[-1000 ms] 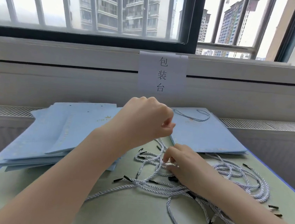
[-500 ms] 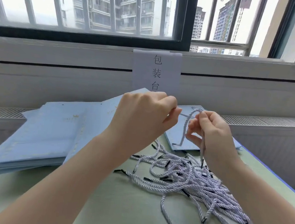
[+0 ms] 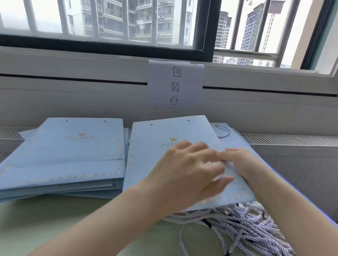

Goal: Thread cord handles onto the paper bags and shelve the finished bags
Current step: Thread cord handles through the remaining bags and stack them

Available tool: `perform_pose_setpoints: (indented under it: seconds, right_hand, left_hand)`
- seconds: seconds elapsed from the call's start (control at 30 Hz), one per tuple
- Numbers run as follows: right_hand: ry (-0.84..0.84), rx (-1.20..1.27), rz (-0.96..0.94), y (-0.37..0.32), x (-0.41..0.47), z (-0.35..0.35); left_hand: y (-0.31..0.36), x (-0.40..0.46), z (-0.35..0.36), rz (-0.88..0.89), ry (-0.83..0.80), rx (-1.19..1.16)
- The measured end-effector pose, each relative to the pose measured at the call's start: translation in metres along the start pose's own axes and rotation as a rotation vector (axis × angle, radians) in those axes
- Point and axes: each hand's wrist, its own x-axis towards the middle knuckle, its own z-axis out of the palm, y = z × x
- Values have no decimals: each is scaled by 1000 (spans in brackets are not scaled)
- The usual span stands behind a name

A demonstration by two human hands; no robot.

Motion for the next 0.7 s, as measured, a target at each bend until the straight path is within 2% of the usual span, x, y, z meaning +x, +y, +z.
perform_pose_setpoints:
  seconds: [0.1, 0.13, 0.23, 0.3, 0.37, 0.43, 0.57, 0.63, 0.7]
  right_hand:
    - [1, -67, 47, -9, 1, -20]
    - [-21, -91, 35, -10, 2, -26]
    - [-134, -95, 41, -9, -1, -42]
    - [-172, -100, 66, -8, -2, -49]
    - [-155, -134, 79, -8, -1, -51]
    - [-67, -233, 58, -7, 1, -47]
    - [286, -560, -215, 0, 4, -32]
    - [357, -605, -351, 2, 7, -29]
    - [376, -542, -402, 3, 9, -32]
  left_hand:
    - [-28, -2, -7, -471, 43, 143]
    - [-38, -3, -10, -648, 4, 142]
    - [-68, -10, -22, -1053, -91, -98]
    - [-82, -13, -26, -1209, -76, -340]
    - [-86, -14, -30, -1252, -80, -604]
    - [-87, -18, -30, -1246, -28, -755]
    - [-85, -18, -27, -1209, 13, -798]
    - [-79, -17, -23, -1206, 7, -810]
    - [-74, -17, -17, -1210, 0, -788]
